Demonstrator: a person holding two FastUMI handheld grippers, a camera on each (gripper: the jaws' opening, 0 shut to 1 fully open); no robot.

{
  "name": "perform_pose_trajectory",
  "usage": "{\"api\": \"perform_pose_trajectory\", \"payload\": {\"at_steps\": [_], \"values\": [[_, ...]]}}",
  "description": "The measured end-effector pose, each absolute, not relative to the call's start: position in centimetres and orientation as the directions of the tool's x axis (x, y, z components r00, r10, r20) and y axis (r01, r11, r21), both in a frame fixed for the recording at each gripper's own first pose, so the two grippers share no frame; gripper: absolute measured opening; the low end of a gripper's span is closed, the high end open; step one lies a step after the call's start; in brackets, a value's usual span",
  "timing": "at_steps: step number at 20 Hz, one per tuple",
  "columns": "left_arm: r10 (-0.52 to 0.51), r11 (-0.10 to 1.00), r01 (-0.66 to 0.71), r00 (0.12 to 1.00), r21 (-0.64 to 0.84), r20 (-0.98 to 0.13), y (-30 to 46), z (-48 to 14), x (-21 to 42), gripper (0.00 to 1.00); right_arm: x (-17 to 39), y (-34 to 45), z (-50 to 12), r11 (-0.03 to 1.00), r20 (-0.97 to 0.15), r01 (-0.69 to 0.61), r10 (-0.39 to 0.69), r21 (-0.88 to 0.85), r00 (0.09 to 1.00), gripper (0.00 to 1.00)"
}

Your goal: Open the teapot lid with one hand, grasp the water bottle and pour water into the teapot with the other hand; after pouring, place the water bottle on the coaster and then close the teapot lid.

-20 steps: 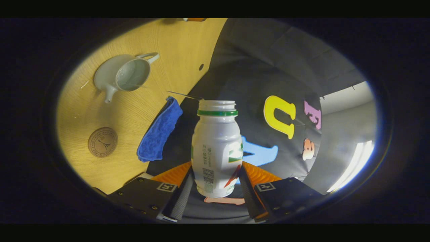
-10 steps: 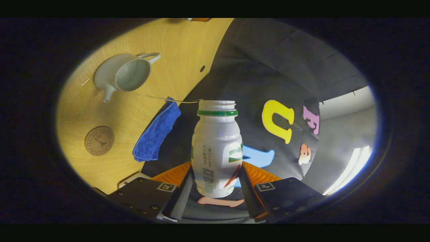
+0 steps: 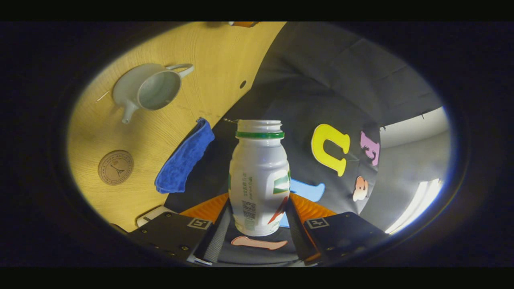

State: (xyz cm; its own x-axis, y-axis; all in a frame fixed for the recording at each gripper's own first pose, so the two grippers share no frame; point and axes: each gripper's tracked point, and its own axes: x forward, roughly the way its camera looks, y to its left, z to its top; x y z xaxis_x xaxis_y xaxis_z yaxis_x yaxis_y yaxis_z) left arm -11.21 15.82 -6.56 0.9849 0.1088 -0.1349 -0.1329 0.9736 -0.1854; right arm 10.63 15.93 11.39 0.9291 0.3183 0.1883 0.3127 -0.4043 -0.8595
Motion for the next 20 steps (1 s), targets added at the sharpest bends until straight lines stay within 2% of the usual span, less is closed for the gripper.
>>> {"api": "perform_pose_trajectory", "payload": {"at_steps": [2,3,7,8,12,15,20], "values": [[0.107,0.974,-0.131,0.985,-0.184,-0.135,15.7,-6.6,-11.2,0.02,10.6,16.1,11.4,-0.413,0.191,0.320,0.324,-0.853,0.927,0.72],[0.107,0.974,-0.131,0.985,-0.183,-0.135,15.7,-6.6,-11.2,0.06,10.6,16.2,11.5,-0.422,0.192,0.326,0.329,-0.846,0.925,0.70],[0.107,0.974,-0.131,0.985,-0.183,-0.134,15.7,-6.5,-11.3,0.06,10.5,16.7,11.4,-0.442,0.193,0.340,0.346,-0.830,0.918,0.70],[0.106,0.974,-0.130,0.985,-0.183,-0.134,15.7,-6.6,-11.2,0.10,10.6,16.8,11.5,-0.445,0.195,0.345,0.349,-0.827,0.917,0.70],[0.108,0.974,-0.131,0.985,-0.182,-0.133,15.8,-6.5,-11.4,0.02,10.5,17.1,11.2,-0.461,0.189,0.348,0.357,-0.816,0.915,0.70],[0.109,0.974,-0.133,0.985,-0.183,-0.134,15.8,-6.5,-11.3,0.06,10.5,17.2,10.7,-0.471,0.183,0.346,0.358,-0.811,0.916,0.70],[0.112,0.974,-0.136,0.985,-0.184,-0.134,15.9,-6.4,-11.5,0.06,11.0,16.5,9.5,-0.438,0.162,0.303,0.331,-0.846,0.930,0.70]]}}
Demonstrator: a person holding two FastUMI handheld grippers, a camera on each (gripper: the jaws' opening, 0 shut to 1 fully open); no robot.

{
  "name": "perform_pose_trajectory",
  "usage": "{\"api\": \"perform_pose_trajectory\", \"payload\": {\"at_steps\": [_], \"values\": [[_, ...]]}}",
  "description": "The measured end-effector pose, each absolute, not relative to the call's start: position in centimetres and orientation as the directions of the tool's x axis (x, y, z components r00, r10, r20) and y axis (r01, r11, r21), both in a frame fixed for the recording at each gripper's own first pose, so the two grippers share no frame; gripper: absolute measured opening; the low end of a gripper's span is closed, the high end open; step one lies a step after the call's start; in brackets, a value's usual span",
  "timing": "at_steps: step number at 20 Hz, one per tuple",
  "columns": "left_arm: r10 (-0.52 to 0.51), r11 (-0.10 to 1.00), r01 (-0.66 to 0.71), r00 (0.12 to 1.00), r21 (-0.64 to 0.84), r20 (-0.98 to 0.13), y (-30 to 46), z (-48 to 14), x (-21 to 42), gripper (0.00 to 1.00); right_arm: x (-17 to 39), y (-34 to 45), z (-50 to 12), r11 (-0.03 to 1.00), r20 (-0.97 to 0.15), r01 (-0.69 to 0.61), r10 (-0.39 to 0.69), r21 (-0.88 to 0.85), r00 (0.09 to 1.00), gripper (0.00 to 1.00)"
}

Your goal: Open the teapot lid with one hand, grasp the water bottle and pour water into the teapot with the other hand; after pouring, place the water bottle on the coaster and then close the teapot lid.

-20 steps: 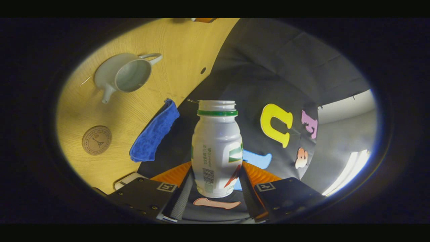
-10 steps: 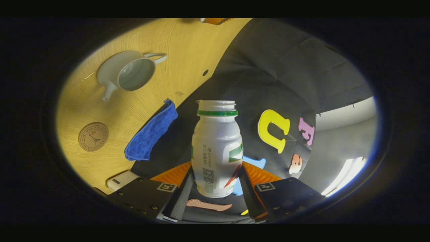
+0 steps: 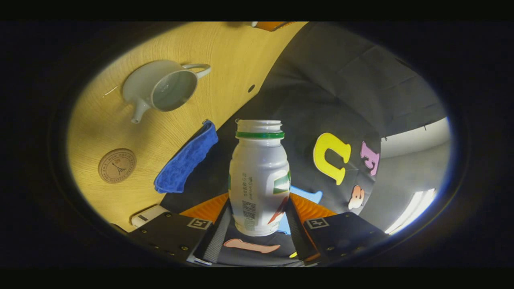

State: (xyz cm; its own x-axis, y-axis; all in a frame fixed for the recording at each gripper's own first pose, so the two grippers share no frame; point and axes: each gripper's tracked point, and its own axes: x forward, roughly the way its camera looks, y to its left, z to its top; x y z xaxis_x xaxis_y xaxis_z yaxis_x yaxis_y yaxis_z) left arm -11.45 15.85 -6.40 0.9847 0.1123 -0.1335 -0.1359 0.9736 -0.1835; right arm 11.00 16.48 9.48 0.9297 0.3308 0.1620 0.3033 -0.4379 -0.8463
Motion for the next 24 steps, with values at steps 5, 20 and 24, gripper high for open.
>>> {"api": "perform_pose_trajectory", "payload": {"at_steps": [5,20,24], "values": [[0.112,0.973,-0.133,0.987,-0.187,-0.119,15.8,-5.9,-12.0,0.10,10.9,14.5,6.0,-0.199,0.078,0.125,0.231,-0.972,0.970,0.69],[0.009,0.987,-0.010,1.000,-0.158,-0.009,10.3,0.4,-8.8,0.06,8.9,10.3,-1.4,0.623,-0.219,-0.281,0.176,-0.730,0.960,0.71],[-0.033,0.991,0.036,0.999,-0.132,0.027,7.9,2.4,-6.8,0.10,8.2,9.1,-1.5,0.769,-0.249,-0.322,0.216,-0.552,0.944,0.71]]}}
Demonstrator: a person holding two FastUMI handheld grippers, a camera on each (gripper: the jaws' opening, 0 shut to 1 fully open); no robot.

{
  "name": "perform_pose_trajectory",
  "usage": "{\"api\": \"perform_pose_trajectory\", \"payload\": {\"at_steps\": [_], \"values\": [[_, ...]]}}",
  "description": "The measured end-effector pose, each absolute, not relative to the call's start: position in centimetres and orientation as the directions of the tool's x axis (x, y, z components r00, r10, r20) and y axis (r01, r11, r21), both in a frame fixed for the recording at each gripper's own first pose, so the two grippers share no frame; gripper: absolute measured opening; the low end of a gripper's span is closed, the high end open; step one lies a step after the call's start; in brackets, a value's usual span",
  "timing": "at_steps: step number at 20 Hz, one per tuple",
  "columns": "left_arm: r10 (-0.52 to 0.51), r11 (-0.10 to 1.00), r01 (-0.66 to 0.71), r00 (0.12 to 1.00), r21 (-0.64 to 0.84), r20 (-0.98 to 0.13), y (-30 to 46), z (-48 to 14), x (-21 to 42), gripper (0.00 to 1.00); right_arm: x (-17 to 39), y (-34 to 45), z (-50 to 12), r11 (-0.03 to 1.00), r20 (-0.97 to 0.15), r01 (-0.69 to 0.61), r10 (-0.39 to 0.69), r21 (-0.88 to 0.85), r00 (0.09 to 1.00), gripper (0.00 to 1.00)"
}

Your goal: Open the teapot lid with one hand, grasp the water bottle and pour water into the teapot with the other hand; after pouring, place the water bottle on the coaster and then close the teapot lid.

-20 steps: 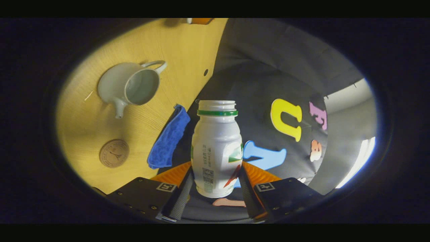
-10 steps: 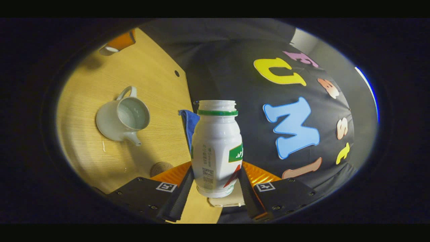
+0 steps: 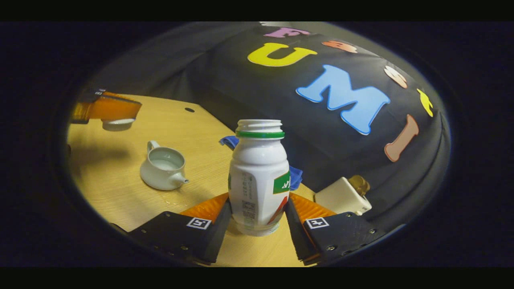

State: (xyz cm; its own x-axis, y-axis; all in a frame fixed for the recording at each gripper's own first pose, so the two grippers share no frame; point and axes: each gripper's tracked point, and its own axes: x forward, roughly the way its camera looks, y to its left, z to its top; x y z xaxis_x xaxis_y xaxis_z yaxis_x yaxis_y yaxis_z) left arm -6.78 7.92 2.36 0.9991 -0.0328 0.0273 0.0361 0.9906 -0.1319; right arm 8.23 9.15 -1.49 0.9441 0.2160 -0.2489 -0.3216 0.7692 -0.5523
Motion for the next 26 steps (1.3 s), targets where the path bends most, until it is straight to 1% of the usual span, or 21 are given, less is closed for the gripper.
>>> {"api": "perform_pose_trajectory", "payload": {"at_steps": [1,2,3,5,6,7,8,12,13,14,15,16,17,18,19,20,21,22,23,25,26], "values": [[-0.039,0.991,0.043,0.999,-0.124,0.038,7.4,2.8,-6.1,0.10,8.3,8.8,-1.4,0.798,-0.248,-0.323,0.223,-0.509,0.943,0.71],[-0.046,0.992,0.051,0.998,-0.114,0.044,6.8,3.2,-5.6,0.06,8.2,8.6,-1.4,0.821,-0.248,-0.328,0.234,-0.467,0.940,0.71],[-0.053,0.993,0.058,0.997,-0.103,0.048,6.3,3.6,-4.9,0.10,8.2,8.1,-1.5,0.840,-0.249,-0.330,0.241,-0.430,0.938,0.71],[-0.069,0.994,0.073,0.996,-0.082,0.053,5.1,3.9,-3.8,0.10,8.3,7.2,-1.7,0.860,-0.248,-0.323,0.239,-0.394,0.939,0.71],[-0.073,0.994,0.077,0.996,-0.074,0.050,4.5,3.7,-3.3,0.10,8.4,6.6,-1.8,0.864,-0.248,-0.319,0.235,-0.389,0.940,0.70],[-0.076,0.995,0.079,0.996,-0.068,0.048,4.1,3.6,-2.8,0.06,8.5,6.1,-1.9,0.868,-0.249,-0.315,0.231,-0.383,0.940,0.71],[-0.081,0.995,0.084,0.996,-0.062,0.045,3.5,3.4,-2.4,0.10,8.5,5.7,-2.0,0.873,-0.249,-0.314,0.231,-0.375,0.941,0.71],[-0.094,0.994,0.096,0.995,-0.047,0.038,1.8,2.9,-1.1,0.10,8.8,4.6,-1.9,0.886,-0.232,-0.309,0.238,-0.347,0.943,0.70],[-0.097,0.994,0.098,0.995,-0.042,0.039,1.3,2.9,-0.8,0.06,8.8,4.4,-2.0,0.886,-0.230,-0.311,0.241,-0.344,0.943,0.71],[-0.100,0.994,0.102,0.994,-0.038,0.037,1.0,2.8,-0.4,0.06,8.8,4.3,-2.0,0.888,-0.229,-0.310,0.242,-0.340,0.943,0.71],[-0.103,0.994,0.105,0.994,-0.034,0.033,0.6,2.6,-0.1,0.10,9.0,4.1,-2.2,0.889,-0.229,-0.311,0.244,-0.337,0.943,0.71],[-0.106,0.994,0.107,0.994,-0.031,0.028,0.2,2.2,0.1,0.10,8.9,4.0,-2.2,0.889,-0.229,-0.312,0.245,-0.334,0.942,0.71],[-0.108,0.994,0.108,0.994,-0.029,0.020,-0.1,2.0,0.4,0.06,8.9,3.6,-2.2,0.890,-0.229,-0.311,0.243,-0.333,0.943,0.71],[-0.106,0.994,0.107,0.994,-0.027,0.015,-0.2,1.7,0.6,0.10,8.9,3.6,-2.2,0.891,-0.228,-0.308,0.241,-0.334,0.943,0.71],[-0.104,0.994,0.104,0.995,-0.026,0.009,-0.3,1.4,0.7,0.06,8.9,3.3,-2.2,0.891,-0.228,-0.306,0.238,-0.336,0.944,0.71],[-0.100,0.995,0.100,0.995,-0.027,0.005,-0.2,1.2,0.9,0.10,8.9,3.1,-2.0,0.892,-0.224,-0.302,0.236,-0.335,0.946,0.71],[-0.095,0.995,0.095,0.995,-0.028,0.001,-0.1,1.0,1.0,0.06,8.9,3.0,-2.0,0.894,-0.222,-0.301,0.235,-0.333,0.946,0.71],[-0.094,0.995,0.094,0.996,-0.033,-0.001,0.0,0.9,1.0,0.06,8.8,2.9,-1.9,0.895,-0.220,-0.299,0.235,-0.332,0.947,0.71],[-0.095,0.995,0.095,0.995,-0.037,0.005,0.0,1.1,1.0,0.10,8.8,2.8,-1.9,0.896,-0.217,-0.297,0.234,-0.331,0.948,0.70],[-0.086,0.996,0.086,0.996,-0.036,-0.001,0.2,0.9,0.9,0.06,8.7,2.8,-1.9,0.896,-0.216,-0.298,0.236,-0.329,0.948,0.71],[-0.083,0.996,0.083,0.997,-0.036,-0.005,0.4,0.6,0.9,0.10,8.7,2.9,-1.8,0.895,-0.217,-0.300,0.238,-0.330,0.947,0.71]]}}
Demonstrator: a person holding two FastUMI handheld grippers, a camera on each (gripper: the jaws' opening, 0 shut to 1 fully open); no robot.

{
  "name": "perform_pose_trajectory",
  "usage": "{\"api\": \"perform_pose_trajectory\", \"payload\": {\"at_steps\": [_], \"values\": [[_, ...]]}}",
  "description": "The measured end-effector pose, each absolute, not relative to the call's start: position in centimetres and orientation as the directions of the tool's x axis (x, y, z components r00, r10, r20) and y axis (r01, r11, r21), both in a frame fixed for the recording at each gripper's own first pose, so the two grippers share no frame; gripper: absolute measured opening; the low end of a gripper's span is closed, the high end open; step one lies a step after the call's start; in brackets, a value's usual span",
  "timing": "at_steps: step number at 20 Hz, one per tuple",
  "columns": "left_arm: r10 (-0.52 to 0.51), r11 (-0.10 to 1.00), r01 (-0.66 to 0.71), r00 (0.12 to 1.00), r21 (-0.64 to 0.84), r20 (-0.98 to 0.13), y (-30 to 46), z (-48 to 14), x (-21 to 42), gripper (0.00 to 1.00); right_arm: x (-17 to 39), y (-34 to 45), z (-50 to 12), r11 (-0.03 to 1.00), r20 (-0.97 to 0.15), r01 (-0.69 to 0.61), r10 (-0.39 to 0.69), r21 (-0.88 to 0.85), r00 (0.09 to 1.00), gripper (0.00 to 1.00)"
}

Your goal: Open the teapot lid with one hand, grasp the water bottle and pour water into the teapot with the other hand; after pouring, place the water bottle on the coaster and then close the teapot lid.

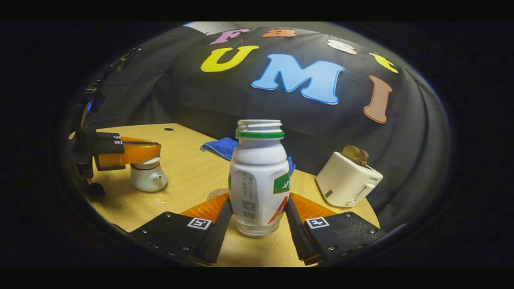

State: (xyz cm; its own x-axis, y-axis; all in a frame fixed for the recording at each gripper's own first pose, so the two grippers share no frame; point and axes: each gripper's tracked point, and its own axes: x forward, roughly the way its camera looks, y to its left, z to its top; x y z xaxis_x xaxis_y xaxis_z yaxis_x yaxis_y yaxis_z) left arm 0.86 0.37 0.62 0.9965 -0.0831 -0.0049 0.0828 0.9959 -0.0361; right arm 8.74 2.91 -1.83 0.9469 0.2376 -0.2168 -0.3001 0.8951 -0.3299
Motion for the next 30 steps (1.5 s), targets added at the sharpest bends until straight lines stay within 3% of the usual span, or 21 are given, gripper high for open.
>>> {"api": "perform_pose_trajectory", "payload": {"at_steps": [8,9,11,12,16,17,19,20,30], "values": [[-0.079,0.996,0.079,0.997,-0.031,-0.008,0.2,-0.2,0.8,0.07,8.9,3.1,-2.1,0.895,-0.229,-0.314,0.249,-0.318,0.941,0.71],[-0.078,0.996,0.078,0.997,-0.030,-0.008,0.1,-0.2,0.7,0.10,8.9,3.0,-2.2,0.894,-0.229,-0.314,0.249,-0.319,0.941,0.71],[-0.083,0.996,0.083,0.997,-0.040,-0.003,0.2,-0.1,0.9,0.06,8.9,3.0,-2.3,0.894,-0.231,-0.316,0.250,-0.318,0.940,0.71],[-0.099,0.994,0.099,0.995,-0.051,-0.005,0.0,-0.3,1.0,0.15,8.9,3.1,-2.2,0.894,-0.231,-0.316,0.250,-0.318,0.940,0.71],[-0.099,0.993,0.100,0.995,-0.068,0.011,0.2,0.3,0.6,0.30,8.9,3.1,-2.2,0.895,-0.229,-0.315,0.251,-0.317,0.941,0.71],[-0.102,0.992,0.103,0.995,-0.075,0.016,0.2,0.4,0.4,0.41,8.8,3.1,-2.2,0.895,-0.228,-0.316,0.251,-0.316,0.941,0.71],[-0.106,0.990,0.108,0.994,-0.086,0.027,0.1,0.9,0.0,0.38,8.8,3.2,-1.9,0.896,-0.224,-0.316,0.254,-0.312,0.941,0.71],[-0.112,0.989,0.116,0.993,-0.097,0.038,0.1,1.2,-0.4,0.44,8.7,3.3,-1.6,0.895,-0.216,-0.314,0.254,-0.317,0.943,0.71],[-0.085,0.985,0.095,0.994,-0.146,0.070,2.7,2.0,-2.2,0.44,11.1,7.5,2.2,0.897,-0.184,-0.359,0.320,-0.258,0.930,0.70]]}}
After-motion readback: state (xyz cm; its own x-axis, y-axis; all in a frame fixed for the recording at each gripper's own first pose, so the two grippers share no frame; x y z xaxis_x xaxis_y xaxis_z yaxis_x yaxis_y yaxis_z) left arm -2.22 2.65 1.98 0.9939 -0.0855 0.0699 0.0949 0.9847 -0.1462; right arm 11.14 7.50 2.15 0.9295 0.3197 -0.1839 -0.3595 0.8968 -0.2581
